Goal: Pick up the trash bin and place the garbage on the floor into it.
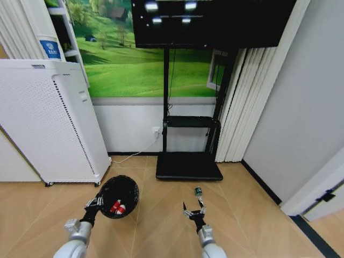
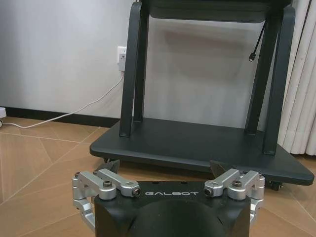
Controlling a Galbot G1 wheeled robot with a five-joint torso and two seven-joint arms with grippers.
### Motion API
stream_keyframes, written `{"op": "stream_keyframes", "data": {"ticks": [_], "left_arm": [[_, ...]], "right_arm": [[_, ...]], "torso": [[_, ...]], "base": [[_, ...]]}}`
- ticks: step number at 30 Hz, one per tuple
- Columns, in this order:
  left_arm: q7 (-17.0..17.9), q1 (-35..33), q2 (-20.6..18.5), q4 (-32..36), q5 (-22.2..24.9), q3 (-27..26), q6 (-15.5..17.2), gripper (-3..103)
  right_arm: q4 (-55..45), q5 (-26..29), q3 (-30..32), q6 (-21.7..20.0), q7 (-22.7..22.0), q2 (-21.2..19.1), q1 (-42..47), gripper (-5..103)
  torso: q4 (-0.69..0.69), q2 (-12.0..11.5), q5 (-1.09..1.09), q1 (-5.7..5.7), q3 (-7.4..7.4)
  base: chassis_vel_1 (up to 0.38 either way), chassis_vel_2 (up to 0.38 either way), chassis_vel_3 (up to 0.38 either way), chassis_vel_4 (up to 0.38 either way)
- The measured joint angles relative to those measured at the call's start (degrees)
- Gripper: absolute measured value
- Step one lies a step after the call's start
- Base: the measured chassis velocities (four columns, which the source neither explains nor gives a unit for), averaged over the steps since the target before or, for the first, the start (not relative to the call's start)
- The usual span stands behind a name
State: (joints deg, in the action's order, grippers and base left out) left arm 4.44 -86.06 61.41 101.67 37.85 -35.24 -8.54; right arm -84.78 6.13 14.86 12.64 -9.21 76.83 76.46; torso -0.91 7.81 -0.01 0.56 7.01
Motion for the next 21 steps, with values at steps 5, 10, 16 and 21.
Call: {"op": "stream_keyframes", "data": {"ticks": [5, 10, 16, 21], "left_arm": [[0.3, -0.1, 0.8, 0.4, -0.9, 0.6, 0.0, 7], [-0.5, -1.2, 0.6, 1.3, -1.5, 0.3, 0.7, 7], [-1.8, -3.2, -0.3, 1.6, -4.2, 0.4, 2.6, 7], [0.6, -3.5, 0.5, 1.0, -7.5, 0.7, 4.0, 7]], "right_arm": [[0.6, -0.2, 0.0, 0.0, -0.3, -0.4, 0.0, 99], [2.4, -1.6, 0.1, 0.3, -0.6, -0.6, -0.6, 100], [4.3, -3.7, 0.1, -1.6, -0.6, -0.6, -0.3, 100], [7.0, -5.1, -0.7, -5.2, -0.1, 0.7, -0.5, 100]], "torso": [[0.00, 0.0, -0.01, 0.00, 0.00], [-0.01, 0.0, 0.01, 0.02, 0.02], [0.00, 0.0, 0.01, 0.03, 0.03], [0.00, 0.0, 0.01, 0.00, 0.00]], "base": [[-0.105, 0.139, 0.113, -0.113], [-0.193, 0.191, 0.181, -0.179], [-0.104, 0.112, 0.090, -0.067], [0.039, -0.049, -0.053, 0.041]]}}
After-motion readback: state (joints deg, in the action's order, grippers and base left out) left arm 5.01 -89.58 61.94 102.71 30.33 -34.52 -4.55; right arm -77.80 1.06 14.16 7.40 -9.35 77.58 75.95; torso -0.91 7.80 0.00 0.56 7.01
